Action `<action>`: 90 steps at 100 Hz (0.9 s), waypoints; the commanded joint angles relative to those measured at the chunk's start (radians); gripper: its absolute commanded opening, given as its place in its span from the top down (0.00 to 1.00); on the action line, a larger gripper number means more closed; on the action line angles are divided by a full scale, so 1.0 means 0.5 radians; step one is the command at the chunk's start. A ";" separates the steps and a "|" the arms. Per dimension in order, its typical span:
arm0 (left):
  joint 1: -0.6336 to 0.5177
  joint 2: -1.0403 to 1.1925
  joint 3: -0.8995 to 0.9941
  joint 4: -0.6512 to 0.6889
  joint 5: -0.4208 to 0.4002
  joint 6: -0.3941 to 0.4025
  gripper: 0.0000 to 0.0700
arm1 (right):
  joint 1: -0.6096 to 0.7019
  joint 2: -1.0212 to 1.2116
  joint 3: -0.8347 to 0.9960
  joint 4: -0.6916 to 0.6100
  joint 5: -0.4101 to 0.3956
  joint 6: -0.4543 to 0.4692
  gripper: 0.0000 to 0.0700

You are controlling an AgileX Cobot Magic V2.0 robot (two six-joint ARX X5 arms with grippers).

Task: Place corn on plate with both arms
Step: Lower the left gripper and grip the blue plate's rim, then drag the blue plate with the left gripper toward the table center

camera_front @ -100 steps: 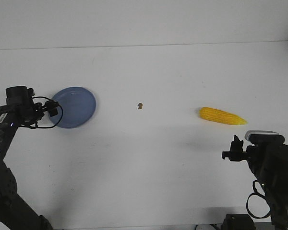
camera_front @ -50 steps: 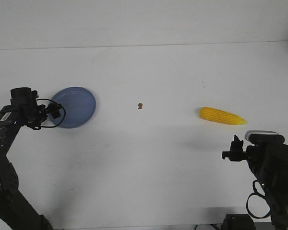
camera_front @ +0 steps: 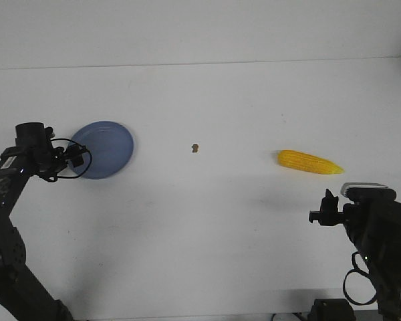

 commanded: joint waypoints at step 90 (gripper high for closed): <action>-0.052 -0.398 0.042 -0.201 0.746 0.063 0.99 | 0.002 0.008 0.035 0.008 -0.002 0.027 0.45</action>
